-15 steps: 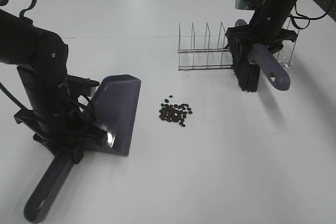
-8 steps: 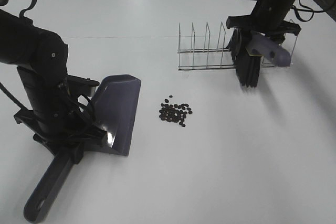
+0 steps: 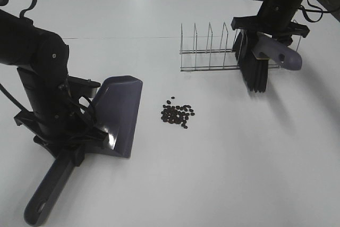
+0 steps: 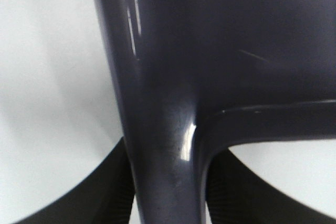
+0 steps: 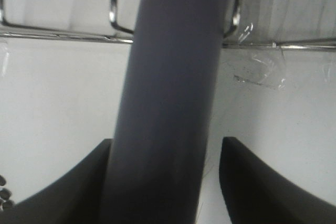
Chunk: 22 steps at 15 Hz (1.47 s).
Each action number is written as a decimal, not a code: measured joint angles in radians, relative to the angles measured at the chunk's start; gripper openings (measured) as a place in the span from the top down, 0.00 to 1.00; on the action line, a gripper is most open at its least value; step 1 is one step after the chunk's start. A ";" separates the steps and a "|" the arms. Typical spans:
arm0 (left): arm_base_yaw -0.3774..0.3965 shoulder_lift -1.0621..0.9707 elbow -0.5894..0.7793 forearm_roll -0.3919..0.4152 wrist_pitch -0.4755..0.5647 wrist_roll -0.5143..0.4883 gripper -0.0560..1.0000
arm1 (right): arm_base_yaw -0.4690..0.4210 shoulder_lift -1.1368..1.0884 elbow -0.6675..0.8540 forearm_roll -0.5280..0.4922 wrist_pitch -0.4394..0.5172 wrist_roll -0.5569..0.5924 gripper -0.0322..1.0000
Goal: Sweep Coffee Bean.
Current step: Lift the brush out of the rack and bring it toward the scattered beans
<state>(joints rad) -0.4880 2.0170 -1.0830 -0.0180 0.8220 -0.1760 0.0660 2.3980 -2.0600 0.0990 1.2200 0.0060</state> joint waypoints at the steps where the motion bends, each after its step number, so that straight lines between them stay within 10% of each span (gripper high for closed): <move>1: 0.000 0.000 0.000 0.000 0.000 0.000 0.62 | 0.000 0.003 0.003 -0.003 0.001 0.000 0.48; 22: 0.000 0.000 0.000 -0.003 0.000 0.000 0.62 | 0.000 0.035 0.017 0.017 0.000 0.027 0.36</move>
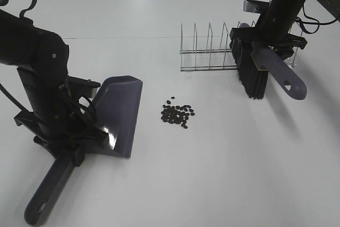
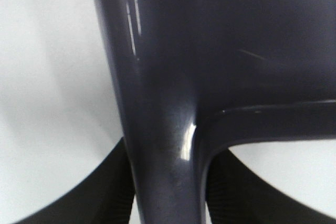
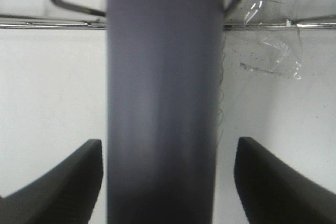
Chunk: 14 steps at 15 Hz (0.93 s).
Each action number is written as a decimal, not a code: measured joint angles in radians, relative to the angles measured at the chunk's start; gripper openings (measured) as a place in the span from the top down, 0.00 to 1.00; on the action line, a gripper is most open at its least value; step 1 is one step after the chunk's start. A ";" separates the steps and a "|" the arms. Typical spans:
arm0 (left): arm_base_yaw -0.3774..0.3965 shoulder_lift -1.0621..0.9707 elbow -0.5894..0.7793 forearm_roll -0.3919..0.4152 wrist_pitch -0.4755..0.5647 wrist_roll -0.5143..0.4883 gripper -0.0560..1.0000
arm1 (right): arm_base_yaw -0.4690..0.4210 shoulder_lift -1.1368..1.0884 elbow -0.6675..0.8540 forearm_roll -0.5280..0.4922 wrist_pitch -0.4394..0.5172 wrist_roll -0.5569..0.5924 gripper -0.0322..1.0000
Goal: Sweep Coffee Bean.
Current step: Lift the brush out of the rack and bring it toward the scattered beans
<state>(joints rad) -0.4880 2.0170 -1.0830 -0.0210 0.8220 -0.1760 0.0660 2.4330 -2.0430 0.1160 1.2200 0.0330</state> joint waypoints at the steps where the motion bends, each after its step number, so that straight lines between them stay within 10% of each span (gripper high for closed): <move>1: 0.000 0.000 0.000 0.000 0.000 0.000 0.62 | 0.000 0.000 0.000 0.000 0.000 0.000 0.41; 14: 0.000 0.000 0.000 0.000 0.000 0.000 0.62 | 0.000 -0.012 0.000 0.009 0.000 -0.013 0.68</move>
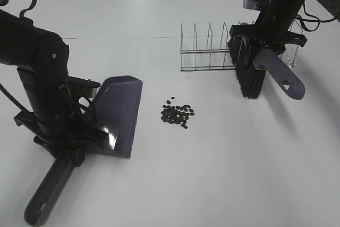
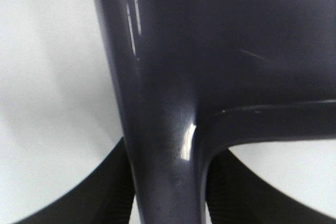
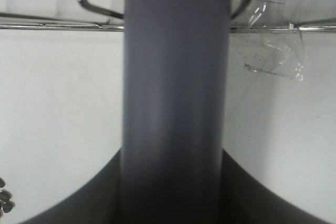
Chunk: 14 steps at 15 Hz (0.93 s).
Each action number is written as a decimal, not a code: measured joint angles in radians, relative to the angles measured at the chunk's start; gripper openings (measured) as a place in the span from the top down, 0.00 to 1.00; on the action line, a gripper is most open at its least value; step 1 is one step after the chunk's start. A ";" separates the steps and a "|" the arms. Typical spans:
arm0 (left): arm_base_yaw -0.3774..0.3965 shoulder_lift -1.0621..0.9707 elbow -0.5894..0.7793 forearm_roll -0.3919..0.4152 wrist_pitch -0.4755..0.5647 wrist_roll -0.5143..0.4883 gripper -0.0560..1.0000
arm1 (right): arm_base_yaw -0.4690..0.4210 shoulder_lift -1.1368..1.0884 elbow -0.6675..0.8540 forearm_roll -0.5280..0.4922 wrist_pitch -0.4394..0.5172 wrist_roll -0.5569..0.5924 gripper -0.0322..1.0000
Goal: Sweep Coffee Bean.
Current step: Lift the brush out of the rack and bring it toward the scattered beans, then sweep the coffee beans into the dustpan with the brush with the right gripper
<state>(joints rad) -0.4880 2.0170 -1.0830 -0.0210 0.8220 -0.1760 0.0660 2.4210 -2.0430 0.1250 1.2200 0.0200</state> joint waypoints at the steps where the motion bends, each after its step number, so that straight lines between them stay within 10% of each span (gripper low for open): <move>1: 0.000 0.000 0.000 0.000 0.000 0.000 0.62 | 0.000 0.000 0.000 0.000 0.000 -0.006 0.68; 5: 0.000 0.000 0.000 -0.010 0.008 0.000 0.62 | 0.000 -0.051 0.053 0.007 -0.002 -0.005 0.68; 9: 0.000 0.000 0.000 -0.024 0.008 -0.023 0.62 | 0.008 -0.363 0.413 0.000 -0.001 -0.001 0.68; 14: -0.002 0.003 -0.013 -0.029 0.003 -0.046 0.62 | 0.225 -0.534 0.668 -0.231 -0.054 0.140 0.68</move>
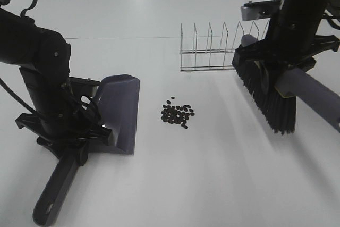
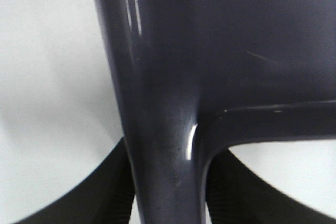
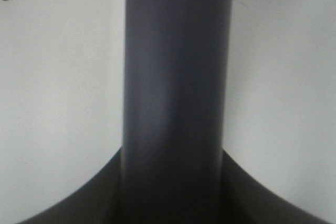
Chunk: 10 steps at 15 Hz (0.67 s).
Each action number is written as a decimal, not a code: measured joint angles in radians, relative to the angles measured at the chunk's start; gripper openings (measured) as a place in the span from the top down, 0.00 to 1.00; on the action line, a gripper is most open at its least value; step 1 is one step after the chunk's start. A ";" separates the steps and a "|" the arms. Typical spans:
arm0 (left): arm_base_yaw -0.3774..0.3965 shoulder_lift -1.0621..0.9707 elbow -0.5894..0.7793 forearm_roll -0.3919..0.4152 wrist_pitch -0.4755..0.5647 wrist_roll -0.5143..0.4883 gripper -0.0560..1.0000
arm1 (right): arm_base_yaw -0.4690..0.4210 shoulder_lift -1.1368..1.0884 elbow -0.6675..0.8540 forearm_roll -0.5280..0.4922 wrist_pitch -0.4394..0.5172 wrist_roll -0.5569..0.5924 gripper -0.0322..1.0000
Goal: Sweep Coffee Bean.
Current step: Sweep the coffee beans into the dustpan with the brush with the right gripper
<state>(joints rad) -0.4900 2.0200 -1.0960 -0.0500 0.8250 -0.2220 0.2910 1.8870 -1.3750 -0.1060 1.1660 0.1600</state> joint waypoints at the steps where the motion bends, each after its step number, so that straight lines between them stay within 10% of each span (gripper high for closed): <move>1: -0.003 0.001 -0.002 0.002 -0.006 0.000 0.62 | 0.045 0.007 0.004 -0.036 -0.013 0.023 0.68; 10: -0.056 0.052 -0.063 0.050 0.056 -0.024 0.62 | 0.100 0.140 0.004 -0.267 -0.048 0.181 0.68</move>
<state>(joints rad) -0.5460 2.0720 -1.1590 0.0000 0.8810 -0.2460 0.3910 2.0270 -1.3710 -0.3730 1.1180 0.3410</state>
